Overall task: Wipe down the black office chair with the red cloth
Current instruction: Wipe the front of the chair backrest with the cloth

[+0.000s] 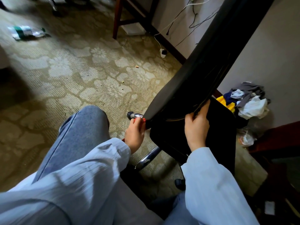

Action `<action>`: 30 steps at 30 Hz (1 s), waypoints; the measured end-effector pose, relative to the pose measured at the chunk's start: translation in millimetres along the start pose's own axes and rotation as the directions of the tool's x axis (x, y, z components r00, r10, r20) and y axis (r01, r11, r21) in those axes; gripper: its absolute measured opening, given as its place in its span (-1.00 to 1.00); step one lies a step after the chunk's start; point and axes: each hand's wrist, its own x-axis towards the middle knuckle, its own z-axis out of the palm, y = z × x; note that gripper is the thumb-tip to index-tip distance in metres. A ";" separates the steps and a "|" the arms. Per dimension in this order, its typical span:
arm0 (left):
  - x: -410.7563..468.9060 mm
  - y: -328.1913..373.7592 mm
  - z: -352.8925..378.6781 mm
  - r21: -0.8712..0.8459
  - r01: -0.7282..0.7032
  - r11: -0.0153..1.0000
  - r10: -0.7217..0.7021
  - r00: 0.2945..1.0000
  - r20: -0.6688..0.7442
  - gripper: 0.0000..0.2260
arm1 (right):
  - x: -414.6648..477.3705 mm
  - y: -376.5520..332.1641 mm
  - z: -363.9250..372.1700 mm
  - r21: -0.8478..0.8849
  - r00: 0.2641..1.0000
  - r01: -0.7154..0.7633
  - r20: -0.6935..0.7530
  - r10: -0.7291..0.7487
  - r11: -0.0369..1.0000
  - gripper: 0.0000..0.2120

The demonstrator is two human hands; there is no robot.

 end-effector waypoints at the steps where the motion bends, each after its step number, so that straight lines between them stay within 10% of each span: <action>1: 1.4 1.7 -0.2 -0.045 0.053 0.998 -0.054 0.998 -0.022 -0.85 | 0.0 0.2 0.2 0.005 1.000 0.002 0.000 -0.002 1.000 -0.37; 7: -1.0 44.2 -15.3 -0.373 -0.076 0.925 0.043 0.995 -0.095 -0.98 | -0.5 0.9 -1.2 0.013 1.000 0.018 0.011 -0.018 1.000 -0.37; 23: -0.3 16.5 -14.0 -0.075 -0.298 0.952 0.299 0.954 -0.001 -0.84 | -0.4 5.8 -1.3 0.028 1.000 0.018 0.009 -0.019 0.999 -0.37; 30: 15.6 105.3 -44.2 -0.362 -0.495 0.790 0.380 0.858 -0.345 -0.85 | 4.4 12.3 -7.7 0.081 0.996 0.012 0.090 -0.019 0.997 -0.38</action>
